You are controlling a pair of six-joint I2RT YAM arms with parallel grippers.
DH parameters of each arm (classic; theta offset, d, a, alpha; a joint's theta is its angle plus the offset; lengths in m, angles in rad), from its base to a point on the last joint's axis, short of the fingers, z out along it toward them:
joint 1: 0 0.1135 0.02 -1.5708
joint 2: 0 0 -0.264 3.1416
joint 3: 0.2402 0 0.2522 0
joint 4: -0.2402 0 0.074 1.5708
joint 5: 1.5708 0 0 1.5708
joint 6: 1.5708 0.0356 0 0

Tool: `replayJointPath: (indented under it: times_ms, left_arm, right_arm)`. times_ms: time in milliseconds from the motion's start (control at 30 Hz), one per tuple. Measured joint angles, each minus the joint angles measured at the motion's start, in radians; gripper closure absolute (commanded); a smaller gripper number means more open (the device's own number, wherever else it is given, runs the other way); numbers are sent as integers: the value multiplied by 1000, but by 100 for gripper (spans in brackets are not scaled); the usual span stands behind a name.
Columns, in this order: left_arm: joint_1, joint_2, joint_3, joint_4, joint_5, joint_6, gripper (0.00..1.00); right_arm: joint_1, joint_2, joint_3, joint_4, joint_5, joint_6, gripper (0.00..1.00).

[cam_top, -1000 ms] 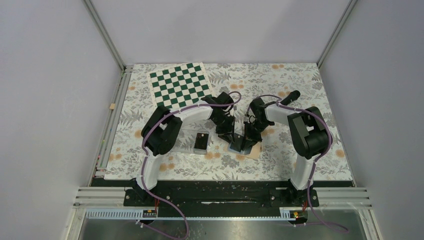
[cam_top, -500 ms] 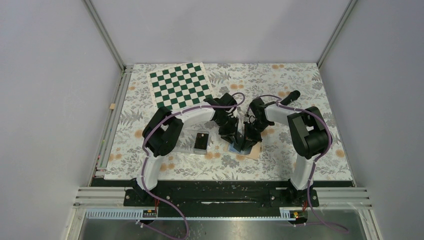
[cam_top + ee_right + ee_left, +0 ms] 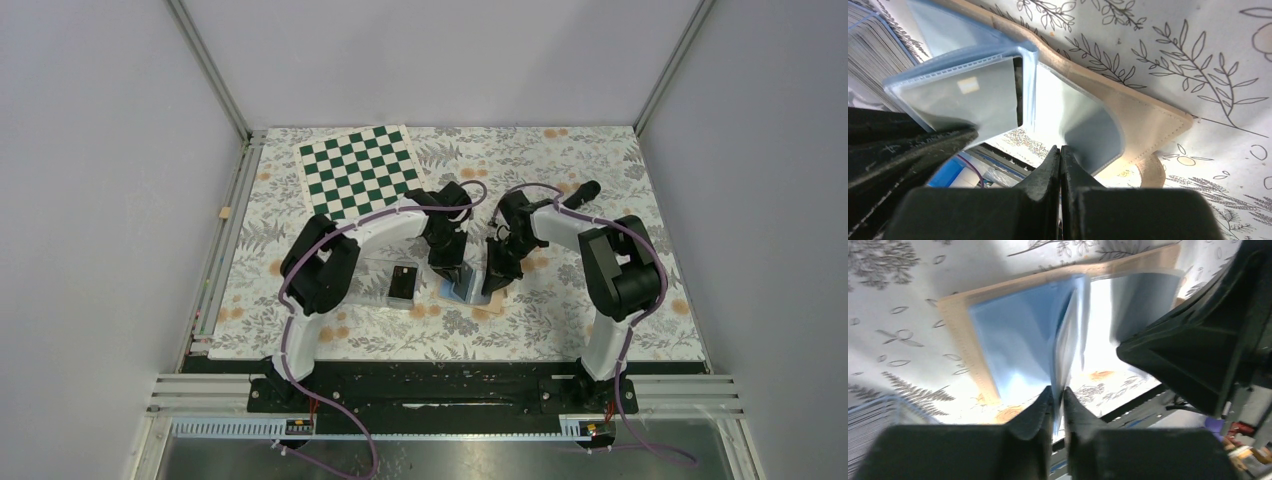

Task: Put the credit cards into the card holder
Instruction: Insert the credit card into the card holder.

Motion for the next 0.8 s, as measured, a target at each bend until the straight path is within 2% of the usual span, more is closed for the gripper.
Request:
replayJointPath:
  times_ms: [67,167,467,800]
  left_arm:
    - [1,-12,0,-23,-28,6,71]
    - [2,-22,0,-39,-44,10,65]
    - [-1,-29,4,6,45,-4,65]
    - [-30,-24,19,130,223,-61,59]
  right_arm:
    - [0,-3,5,-1,0,-1,100]
    - [0,-5,11,-5,4,-5,100]
    - [-22,-87,11,-22,23,-6,100]
    - [-151,-203,11,-23,26,-3,100]
